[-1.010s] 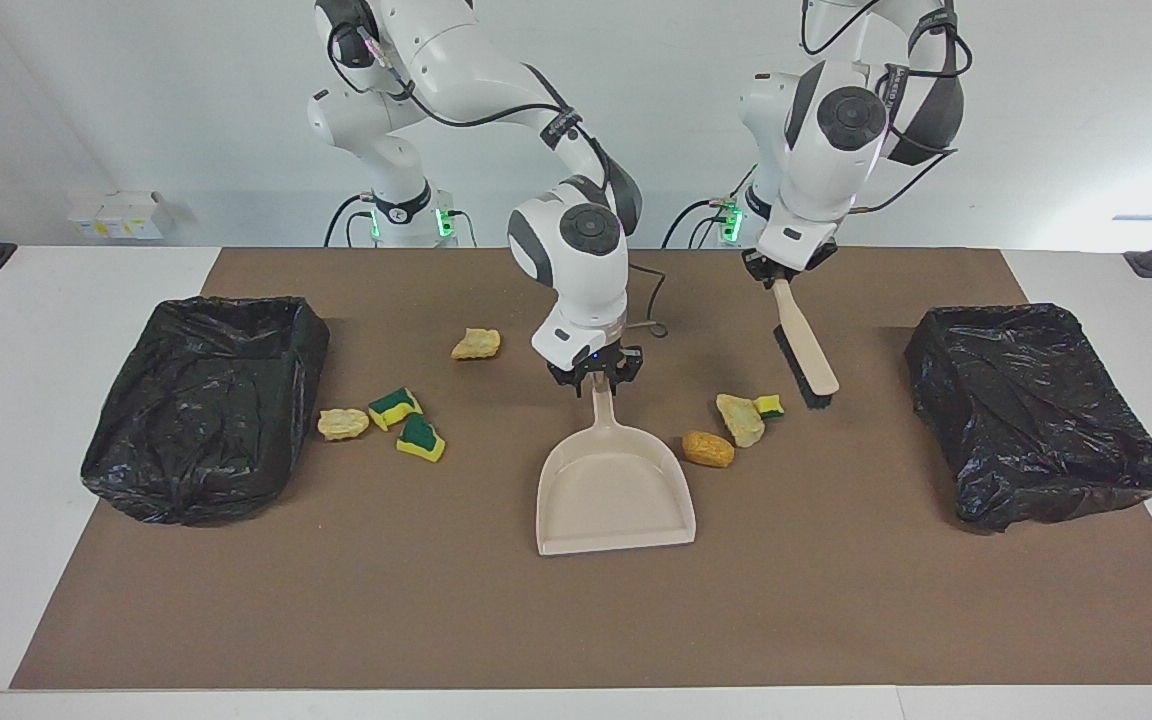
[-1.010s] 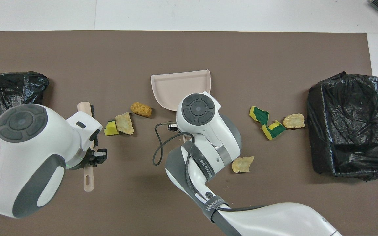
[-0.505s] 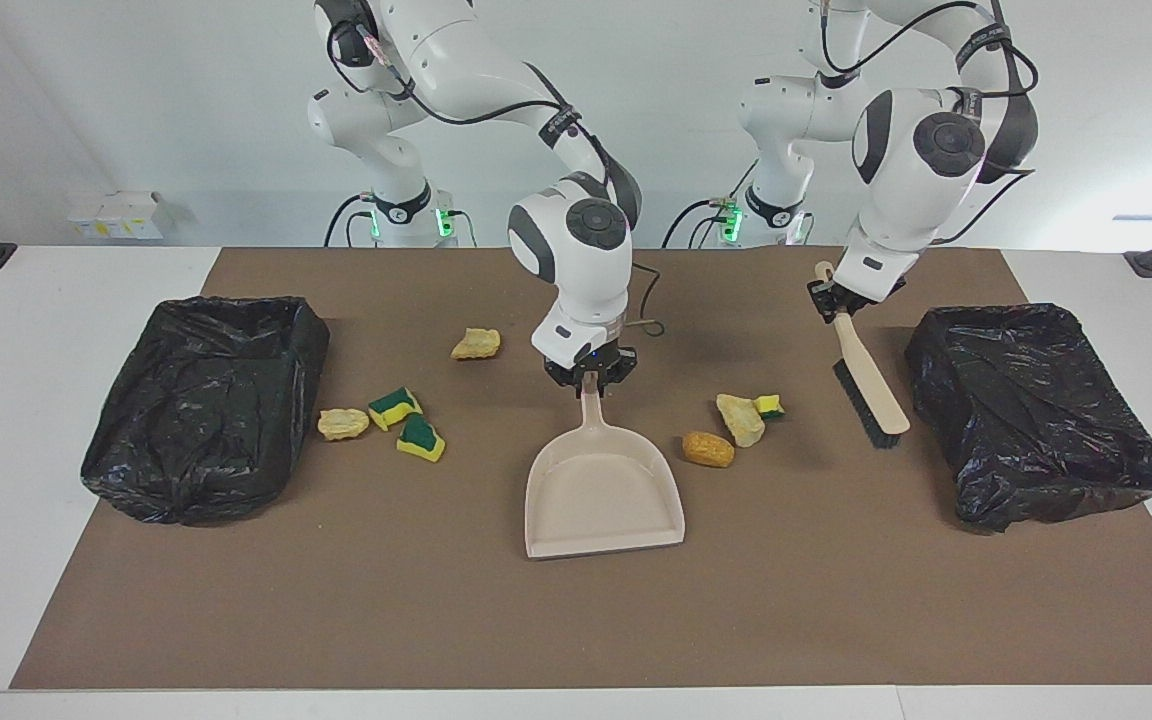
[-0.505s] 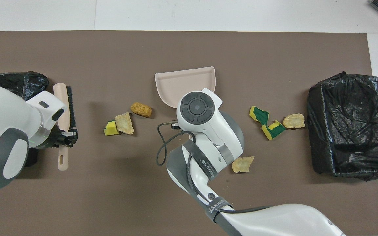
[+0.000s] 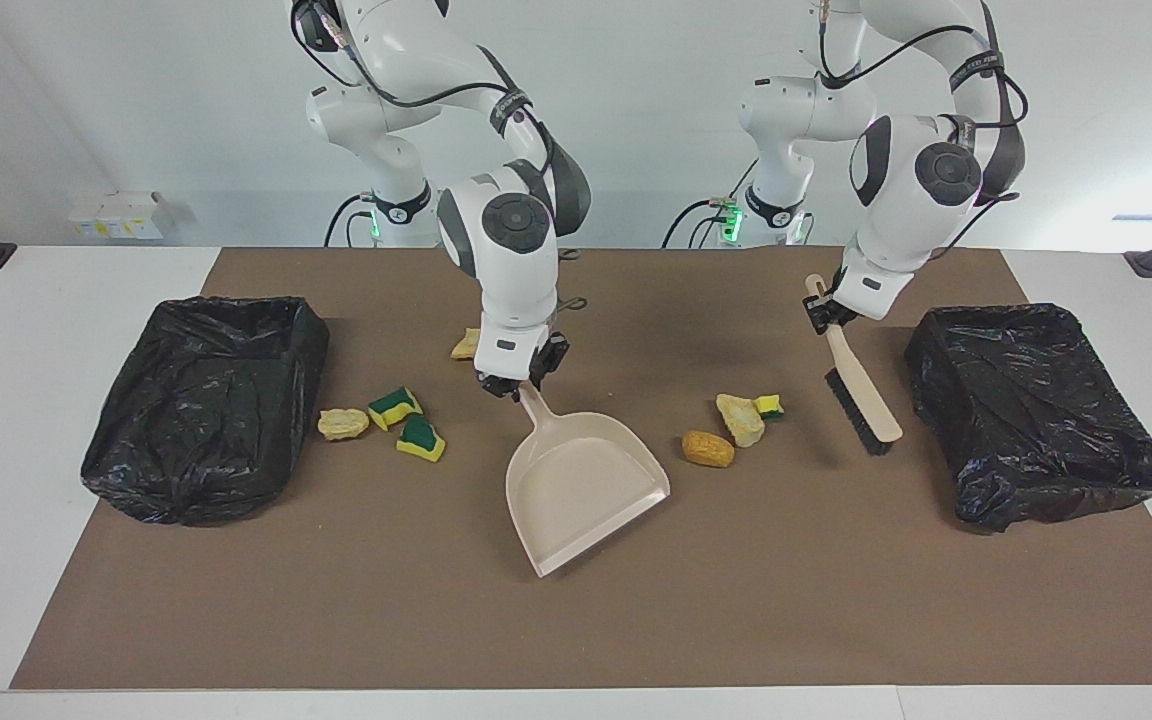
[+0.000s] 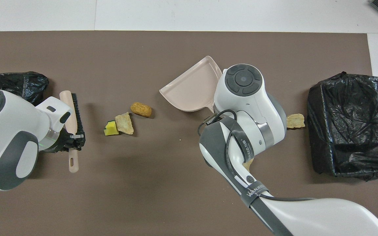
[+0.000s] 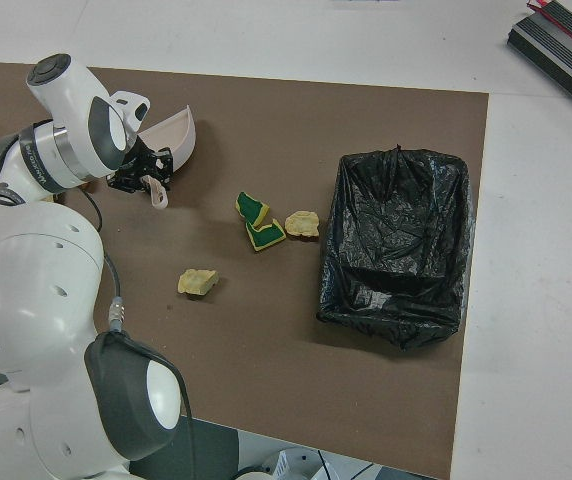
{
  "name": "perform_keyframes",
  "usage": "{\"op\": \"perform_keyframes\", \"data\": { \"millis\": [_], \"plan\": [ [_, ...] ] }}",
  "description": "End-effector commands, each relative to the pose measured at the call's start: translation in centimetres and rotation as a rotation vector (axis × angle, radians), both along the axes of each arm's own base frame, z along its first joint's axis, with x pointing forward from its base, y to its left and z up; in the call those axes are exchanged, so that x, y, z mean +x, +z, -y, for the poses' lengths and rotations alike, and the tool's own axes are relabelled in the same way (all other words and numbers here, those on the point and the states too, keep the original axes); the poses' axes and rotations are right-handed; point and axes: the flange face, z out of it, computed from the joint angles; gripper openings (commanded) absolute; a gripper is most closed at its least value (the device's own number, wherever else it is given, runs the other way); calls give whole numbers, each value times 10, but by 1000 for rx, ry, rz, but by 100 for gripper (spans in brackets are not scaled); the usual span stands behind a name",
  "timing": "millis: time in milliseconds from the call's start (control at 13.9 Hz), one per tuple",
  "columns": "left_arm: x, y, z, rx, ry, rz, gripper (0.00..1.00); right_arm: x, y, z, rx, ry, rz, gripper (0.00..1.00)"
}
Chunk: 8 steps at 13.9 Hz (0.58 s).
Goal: Sweep and dump trash in bin
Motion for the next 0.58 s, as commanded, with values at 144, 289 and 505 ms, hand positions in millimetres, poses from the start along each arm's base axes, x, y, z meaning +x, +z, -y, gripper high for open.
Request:
{"op": "perform_keyframes", "data": {
  "millis": [144,289,505],
  "plan": [
    [-11,-11,3,-17,38,5,0,-3,0,9,-10,255,-22,0],
    [-11,-14,5,-16,37,1,0,-3,-3,22,-5,430,-43,0],
    [-12,-17,6,-17,32,1,0,2,-8,36,5,572,-54,0]
  ]
}}
